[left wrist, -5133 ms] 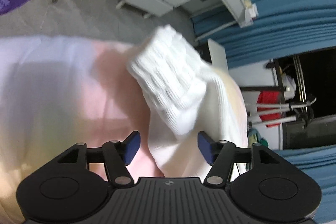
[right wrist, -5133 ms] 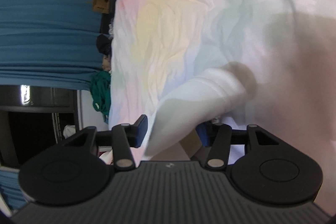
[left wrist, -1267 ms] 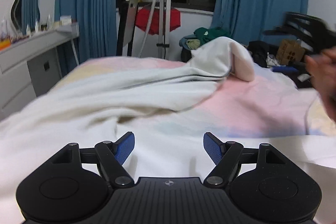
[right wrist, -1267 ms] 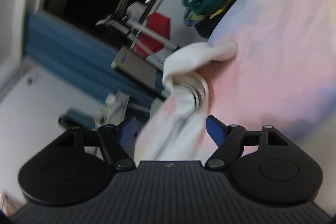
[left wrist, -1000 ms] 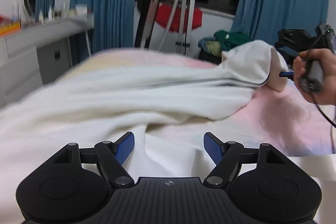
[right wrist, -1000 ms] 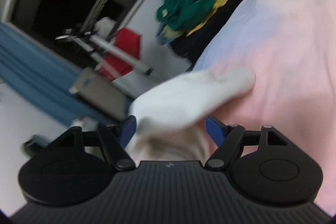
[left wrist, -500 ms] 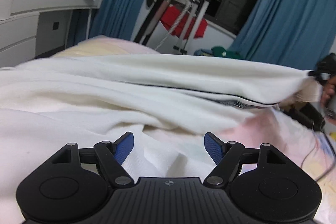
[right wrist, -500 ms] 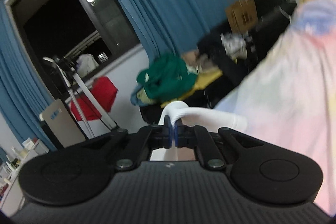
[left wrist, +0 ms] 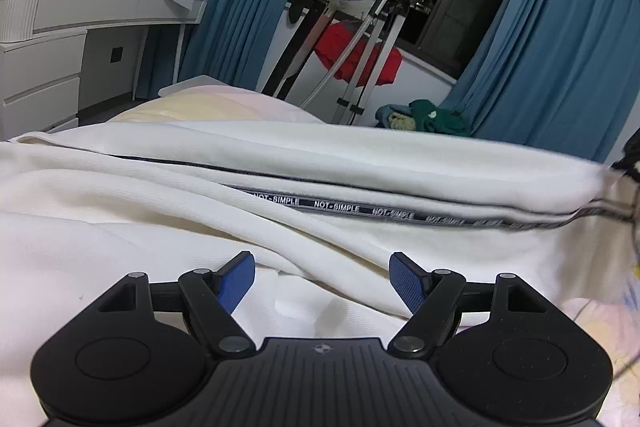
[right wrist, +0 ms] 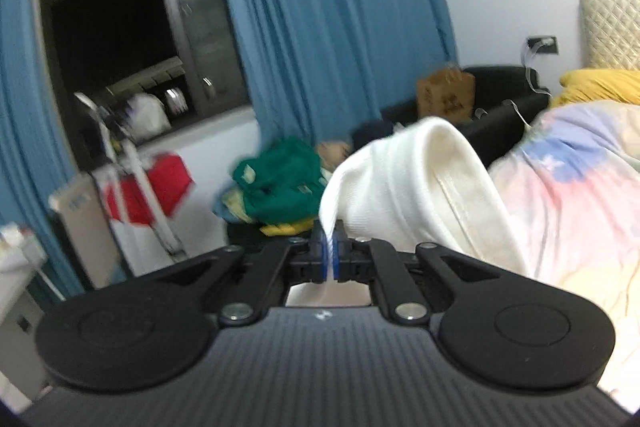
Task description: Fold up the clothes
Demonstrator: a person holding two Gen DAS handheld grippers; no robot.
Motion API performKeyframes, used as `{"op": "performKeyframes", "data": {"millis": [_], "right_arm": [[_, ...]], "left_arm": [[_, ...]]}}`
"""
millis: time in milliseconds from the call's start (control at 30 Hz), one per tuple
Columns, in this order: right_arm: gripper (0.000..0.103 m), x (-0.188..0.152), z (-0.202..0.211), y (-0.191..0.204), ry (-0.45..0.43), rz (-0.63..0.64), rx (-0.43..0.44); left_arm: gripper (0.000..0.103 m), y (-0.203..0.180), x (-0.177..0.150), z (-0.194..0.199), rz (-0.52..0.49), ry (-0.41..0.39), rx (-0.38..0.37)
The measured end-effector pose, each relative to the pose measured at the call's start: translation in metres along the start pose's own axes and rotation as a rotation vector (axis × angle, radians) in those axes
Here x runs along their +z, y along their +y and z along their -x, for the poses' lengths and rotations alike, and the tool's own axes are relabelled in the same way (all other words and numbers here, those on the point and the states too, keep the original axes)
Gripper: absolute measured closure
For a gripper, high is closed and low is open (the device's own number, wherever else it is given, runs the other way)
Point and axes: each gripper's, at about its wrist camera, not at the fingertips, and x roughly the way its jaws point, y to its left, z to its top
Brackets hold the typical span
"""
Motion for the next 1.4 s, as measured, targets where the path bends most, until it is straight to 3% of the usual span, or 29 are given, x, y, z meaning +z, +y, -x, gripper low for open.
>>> {"op": "performKeyframes", "data": {"millis": [167, 267, 367, 400, 433, 467, 500, 533, 567, 800, 1000, 1100, 1167, 1267, 1300, 1367, 1400], "right_arm": [[0.097, -0.035, -0.080, -0.011, 0.140, -0.125, -0.108], [0.096, -0.051, -0.121, -0.008, 0.202, -0.157, -0.123], [0.093, -0.062, -0.156, 0.006, 0.281, -0.091, -0.094], [0.085, -0.065, -0.164, 0.011, 0.293, -0.056, -0.108], [0.069, -0.066, -0.169, 0.016, 0.294, -0.026, -0.120], [0.059, -0.067, -0.171, 0.017, 0.283, -0.005, -0.125], [0.039, -0.066, -0.169, 0.016, 0.268, 0.004, -0.121], [0.027, -0.066, -0.164, 0.010, 0.253, -0.002, -0.114], [0.026, -0.064, -0.158, 0.002, 0.239, -0.016, -0.106], [0.027, -0.066, -0.108, -0.083, 0.201, -0.147, -0.043], [0.031, -0.093, -0.095, -0.152, 0.312, -0.299, -0.001], [0.043, -0.110, -0.101, -0.164, 0.378, -0.326, 0.007], [0.044, -0.123, -0.107, -0.169, 0.411, -0.373, 0.023], [0.061, -0.138, -0.120, -0.164, 0.428, -0.399, 0.032], [0.075, -0.140, -0.123, -0.157, 0.420, -0.372, 0.022], [0.080, -0.146, -0.130, -0.141, 0.400, -0.307, -0.009], [0.088, -0.147, -0.132, -0.134, 0.381, -0.284, -0.022]], "left_arm": [[0.027, -0.004, -0.002, -0.015, -0.023, 0.024, 0.033], [0.026, -0.006, -0.005, -0.028, -0.040, 0.040, 0.034], [0.026, -0.009, -0.011, -0.042, -0.060, 0.063, 0.038], [0.026, -0.010, -0.013, -0.047, -0.067, 0.070, 0.039], [0.025, -0.011, -0.015, -0.049, -0.070, 0.074, 0.039], [0.025, -0.011, -0.016, -0.051, -0.073, 0.079, 0.039], [0.024, -0.012, -0.018, -0.051, -0.078, 0.079, 0.039], [0.024, -0.013, -0.019, -0.051, -0.082, 0.078, 0.039], [0.024, -0.014, -0.021, -0.050, -0.087, 0.083, 0.036], [0.024, -0.024, -0.025, -0.031, -0.092, 0.076, 0.028], [0.023, -0.021, -0.026, -0.028, -0.041, 0.100, 0.031], [0.023, -0.020, -0.027, -0.031, -0.029, 0.116, 0.032], [0.023, -0.020, -0.029, -0.034, -0.034, 0.134, 0.032], [0.022, -0.021, -0.033, -0.040, -0.056, 0.165, 0.027], [0.021, -0.021, -0.034, -0.042, -0.062, 0.168, 0.024], [0.019, -0.020, -0.035, -0.045, -0.056, 0.169, 0.019], [0.017, -0.020, -0.035, -0.047, -0.052, 0.171, 0.017]]}}
